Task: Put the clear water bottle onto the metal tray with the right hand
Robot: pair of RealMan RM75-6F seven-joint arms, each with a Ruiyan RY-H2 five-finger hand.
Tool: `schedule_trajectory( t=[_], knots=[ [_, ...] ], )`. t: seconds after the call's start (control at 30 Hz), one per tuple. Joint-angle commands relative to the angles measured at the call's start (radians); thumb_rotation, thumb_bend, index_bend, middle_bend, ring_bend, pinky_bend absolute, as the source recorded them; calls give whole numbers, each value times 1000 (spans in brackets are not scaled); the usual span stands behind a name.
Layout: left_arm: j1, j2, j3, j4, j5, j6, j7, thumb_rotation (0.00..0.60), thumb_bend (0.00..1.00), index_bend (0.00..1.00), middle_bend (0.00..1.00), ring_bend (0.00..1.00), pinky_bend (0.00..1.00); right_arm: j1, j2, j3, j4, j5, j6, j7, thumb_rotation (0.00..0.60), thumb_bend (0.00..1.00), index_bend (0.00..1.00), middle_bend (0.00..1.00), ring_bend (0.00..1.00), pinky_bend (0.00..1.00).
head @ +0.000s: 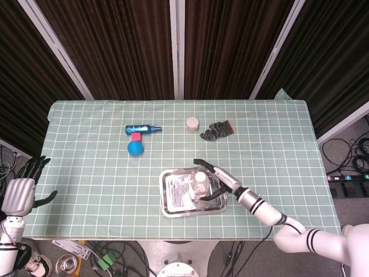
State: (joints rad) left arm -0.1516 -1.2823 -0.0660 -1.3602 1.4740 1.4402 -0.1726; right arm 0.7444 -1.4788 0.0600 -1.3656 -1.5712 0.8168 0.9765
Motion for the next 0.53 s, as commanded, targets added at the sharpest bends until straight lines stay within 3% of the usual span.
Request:
schedule_trajectory(
  t=[0.03, 0.13, 0.2, 0.27, 0.33, 0.4, 0.53],
  knots=[
    [1, 3, 2, -9, 3, 3, 5, 600, 233, 163, 180, 87, 190, -12, 286, -78, -204, -1, -61, -103, 600, 0, 0, 13, 0, 0],
    [1, 8, 4, -25, 5, 1, 19, 600, 234, 162, 180, 87, 190, -53, 468, -129, -299, 30, -64, -253, 600, 0, 0, 29, 0, 0],
    [1, 13, 6, -40, 6, 0, 33, 600, 234, 162, 180, 87, 190, -133, 541, -143, -327, 111, 27, -505, 600, 0, 0, 43, 0, 0],
    [0, 17, 7, -51, 5, -1, 44, 600, 234, 163, 180, 87, 190, -228, 536, -137, -339, 224, 178, -777, 600, 0, 0, 57, 0, 0],
    [0, 18, 7, -59, 4, -3, 54, 600, 234, 163, 180, 87, 190, -327, 454, -117, -315, 311, 381, -1016, 600, 0, 0, 61, 0, 0],
    [0, 16, 7, -63, 3, -4, 58, 600, 234, 163, 180, 87, 190, -387, 370, -105, -246, 331, 485, -1085, 600, 0, 0, 61, 0, 0],
    [0, 13, 9, -66, 7, -1, 63, 600, 234, 162, 180, 87, 190, -431, 308, -106, -141, 299, 519, -1039, 600, 0, 0, 59, 0, 0]
  ],
)
